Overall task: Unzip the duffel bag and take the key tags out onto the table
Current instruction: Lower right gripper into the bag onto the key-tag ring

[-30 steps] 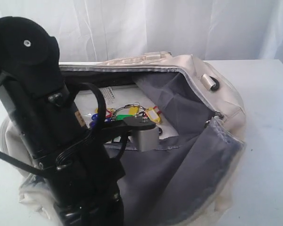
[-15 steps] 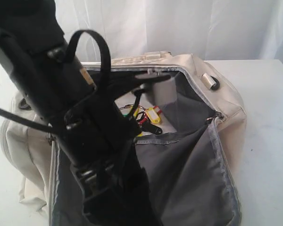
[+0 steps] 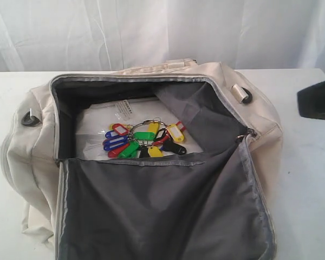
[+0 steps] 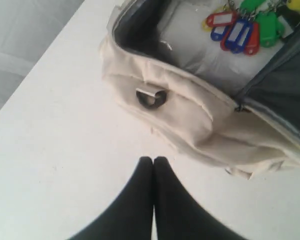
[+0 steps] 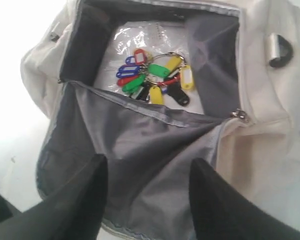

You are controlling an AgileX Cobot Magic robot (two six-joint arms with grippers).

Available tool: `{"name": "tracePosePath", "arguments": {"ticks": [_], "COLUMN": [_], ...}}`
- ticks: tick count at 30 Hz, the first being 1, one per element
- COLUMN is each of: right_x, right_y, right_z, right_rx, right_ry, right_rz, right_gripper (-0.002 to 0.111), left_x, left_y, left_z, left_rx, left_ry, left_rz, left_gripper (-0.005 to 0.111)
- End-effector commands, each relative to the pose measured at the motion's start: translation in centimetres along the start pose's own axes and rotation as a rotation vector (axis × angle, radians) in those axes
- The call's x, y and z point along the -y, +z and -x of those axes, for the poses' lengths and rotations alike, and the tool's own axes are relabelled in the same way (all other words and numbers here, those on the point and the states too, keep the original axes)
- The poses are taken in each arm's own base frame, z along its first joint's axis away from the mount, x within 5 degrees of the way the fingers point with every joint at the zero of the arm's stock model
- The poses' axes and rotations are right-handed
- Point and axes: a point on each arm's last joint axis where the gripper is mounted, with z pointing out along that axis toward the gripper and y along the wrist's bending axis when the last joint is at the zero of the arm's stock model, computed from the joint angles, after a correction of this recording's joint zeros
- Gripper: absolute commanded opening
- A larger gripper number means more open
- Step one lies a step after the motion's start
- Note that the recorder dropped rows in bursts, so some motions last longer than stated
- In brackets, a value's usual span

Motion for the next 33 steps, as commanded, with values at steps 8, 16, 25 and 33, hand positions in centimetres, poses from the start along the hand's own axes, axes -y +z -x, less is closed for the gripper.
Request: {"name": "tracePosePath", "arguments": {"ticks": [8,16,25,33], "right_x": [0.4,-0.5,-1.1,-1.2], "right_y": [7.8,9.3,16.5,23.2], "right_z": [4.9,8.9,9.1,8.9], "right_rx": [-0.058,0.048,-0.177,-0.144], "right_ry": [-0.072,-0.286,-0.494,-0.533], "right_rz": [0.306,0.203,0.082,0.028], "right_gripper": [0.003,0.0,0.0,0.004], "left_x": [2.4,2.6,4.2,5.8], "left_y": [6.6,2.8,-1.2,1.7], "left_z": [-6.7,-4.1,-6.7,-9.5], "left_rx": [-0.015,0.147,0.116,0.088], "left_ry": [-0.076,-0.165,-0.093,0.005], "left_rz": [0.135,-0.212,-0.452,-0.414], "left_gripper": [0.0,0.0,0.0,0.0]}}
